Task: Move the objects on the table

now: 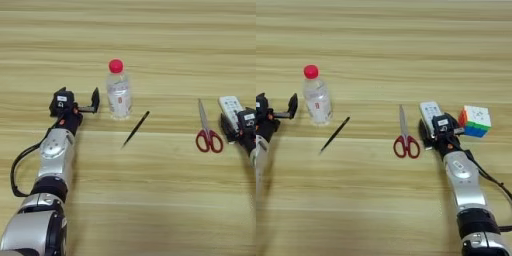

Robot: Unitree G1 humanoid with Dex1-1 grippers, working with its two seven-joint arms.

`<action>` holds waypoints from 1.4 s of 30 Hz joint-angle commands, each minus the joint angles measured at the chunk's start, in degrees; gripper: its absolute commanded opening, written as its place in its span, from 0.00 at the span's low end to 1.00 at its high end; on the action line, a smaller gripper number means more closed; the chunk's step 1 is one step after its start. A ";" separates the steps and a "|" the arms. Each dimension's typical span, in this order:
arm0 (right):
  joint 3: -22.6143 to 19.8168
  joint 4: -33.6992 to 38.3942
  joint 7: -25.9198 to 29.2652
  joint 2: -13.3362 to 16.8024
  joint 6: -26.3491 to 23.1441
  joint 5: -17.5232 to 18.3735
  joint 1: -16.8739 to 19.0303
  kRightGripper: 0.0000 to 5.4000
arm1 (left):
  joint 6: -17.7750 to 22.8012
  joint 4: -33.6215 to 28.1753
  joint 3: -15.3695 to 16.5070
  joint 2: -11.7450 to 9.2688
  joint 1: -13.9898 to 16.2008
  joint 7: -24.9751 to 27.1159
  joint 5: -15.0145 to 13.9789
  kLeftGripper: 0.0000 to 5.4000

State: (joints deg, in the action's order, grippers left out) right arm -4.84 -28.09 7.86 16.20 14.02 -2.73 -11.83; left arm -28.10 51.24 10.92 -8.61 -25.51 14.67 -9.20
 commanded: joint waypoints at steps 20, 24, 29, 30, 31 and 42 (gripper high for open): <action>3.50 20.89 1.63 -5.32 -2.23 2.83 10.49 1.00 | -0.51 -0.66 -0.23 -0.04 -0.36 -0.43 0.55 1.00; 4.96 22.43 2.52 -6.27 -3.38 2.91 11.76 1.00 | -0.52 -0.66 -0.28 0.01 -0.39 -0.53 0.60 1.00; 6.13 22.27 3.04 -6.97 -4.02 2.68 12.52 1.00 | -0.55 -0.67 -0.29 0.04 -0.40 -0.59 0.62 1.00; 6.25 22.10 3.13 -7.06 -4.12 2.65 12.58 1.00 | -0.56 -0.67 -0.30 0.04 -0.39 -0.59 0.62 1.00; 6.36 21.67 3.13 -7.17 -4.30 2.57 12.63 1.00 | -0.57 -0.66 -0.31 0.05 -0.39 -0.59 0.63 1.00; 7.20 18.90 3.62 -7.32 -4.34 2.49 12.80 1.00 | -0.57 -0.91 -0.42 0.10 -0.24 -0.66 0.68 1.00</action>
